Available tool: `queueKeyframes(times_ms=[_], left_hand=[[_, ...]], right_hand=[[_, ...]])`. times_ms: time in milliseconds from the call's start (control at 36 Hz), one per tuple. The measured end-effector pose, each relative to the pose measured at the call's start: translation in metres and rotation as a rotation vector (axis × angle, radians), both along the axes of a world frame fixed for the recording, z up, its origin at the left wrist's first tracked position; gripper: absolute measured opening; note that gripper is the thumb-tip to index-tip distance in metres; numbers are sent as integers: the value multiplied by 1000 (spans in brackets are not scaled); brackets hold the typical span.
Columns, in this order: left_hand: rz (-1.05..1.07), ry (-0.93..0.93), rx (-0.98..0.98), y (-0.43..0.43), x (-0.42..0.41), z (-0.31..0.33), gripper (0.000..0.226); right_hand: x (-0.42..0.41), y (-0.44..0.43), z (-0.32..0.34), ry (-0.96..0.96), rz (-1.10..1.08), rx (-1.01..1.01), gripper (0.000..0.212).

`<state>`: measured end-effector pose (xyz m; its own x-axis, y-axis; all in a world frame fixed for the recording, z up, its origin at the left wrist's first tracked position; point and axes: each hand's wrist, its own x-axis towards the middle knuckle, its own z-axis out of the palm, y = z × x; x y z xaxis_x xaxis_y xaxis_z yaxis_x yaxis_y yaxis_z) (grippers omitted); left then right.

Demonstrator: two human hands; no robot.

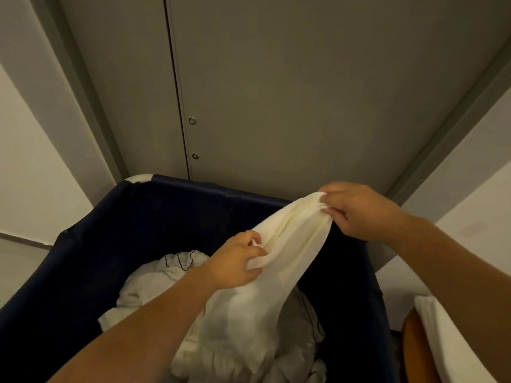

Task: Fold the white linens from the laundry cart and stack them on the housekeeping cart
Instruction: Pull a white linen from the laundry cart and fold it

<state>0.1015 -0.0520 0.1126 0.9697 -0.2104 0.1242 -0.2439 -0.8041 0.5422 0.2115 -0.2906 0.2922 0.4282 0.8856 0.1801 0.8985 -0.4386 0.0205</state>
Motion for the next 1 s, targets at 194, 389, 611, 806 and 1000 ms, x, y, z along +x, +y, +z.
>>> queueKeyframes(times_ms=[194,389,611,806,1000], left_hand=[[-97,73,246,-22,3,-1,21],[-66,106,629,-12,2,3,49],[-43,255,694,32,-11,38,33],[382,86,510,86,3,146,36],[574,-261,502,80,7,307,37]], right_hand=[[5,-3,24,-61,2,46,33],[14,-17,27,-120,-57,49,28],[23,-34,39,-102,-107,29,17],[36,-46,69,-72,-303,-31,28],[50,-52,135,-164,-444,188,25]])
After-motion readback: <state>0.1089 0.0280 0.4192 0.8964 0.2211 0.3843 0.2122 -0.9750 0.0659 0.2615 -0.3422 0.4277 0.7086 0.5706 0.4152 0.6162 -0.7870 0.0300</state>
